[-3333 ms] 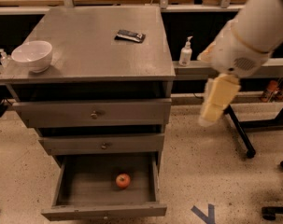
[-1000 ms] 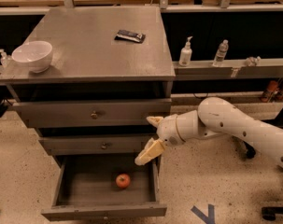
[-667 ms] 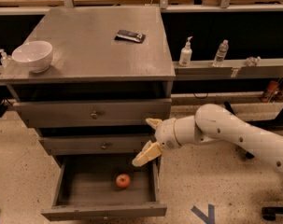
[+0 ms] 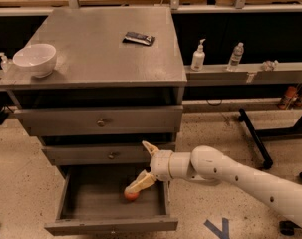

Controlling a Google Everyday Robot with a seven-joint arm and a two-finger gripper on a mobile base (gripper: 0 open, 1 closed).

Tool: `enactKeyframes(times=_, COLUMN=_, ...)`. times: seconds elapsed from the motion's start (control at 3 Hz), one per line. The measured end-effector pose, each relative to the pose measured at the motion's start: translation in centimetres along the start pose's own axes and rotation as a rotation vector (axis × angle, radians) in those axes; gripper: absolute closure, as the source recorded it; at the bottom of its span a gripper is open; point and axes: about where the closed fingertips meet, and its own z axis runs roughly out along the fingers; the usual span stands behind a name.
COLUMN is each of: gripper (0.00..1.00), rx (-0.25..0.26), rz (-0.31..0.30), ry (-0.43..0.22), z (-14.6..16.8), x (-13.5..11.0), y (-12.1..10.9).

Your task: Pick apple from bottom drawer and place on counter

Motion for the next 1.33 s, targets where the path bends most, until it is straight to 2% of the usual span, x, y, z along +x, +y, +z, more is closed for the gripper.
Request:
enactKeyframes(times=0.33, gripper=0.0, rx=0.0, rz=0.01, ry=0.012, z=-0.2, x=0.7, y=-0.1)
enactKeyframes(times=0.67, gripper=0.0, rx=0.003, rz=0.005, ry=0.016, z=2.5, x=3.3, y=-0.9)
enactKeyframes(times=1.0, gripper=0.0, rx=-0.002, rz=-0.079, ry=0.028, z=9.3, x=10.7, y=0.0)
enactKeyframes(times=1.33, gripper=0.0, rx=-0.003, rz=-0.079, ry=0.027, z=9.3, x=10.7, y=0.0)
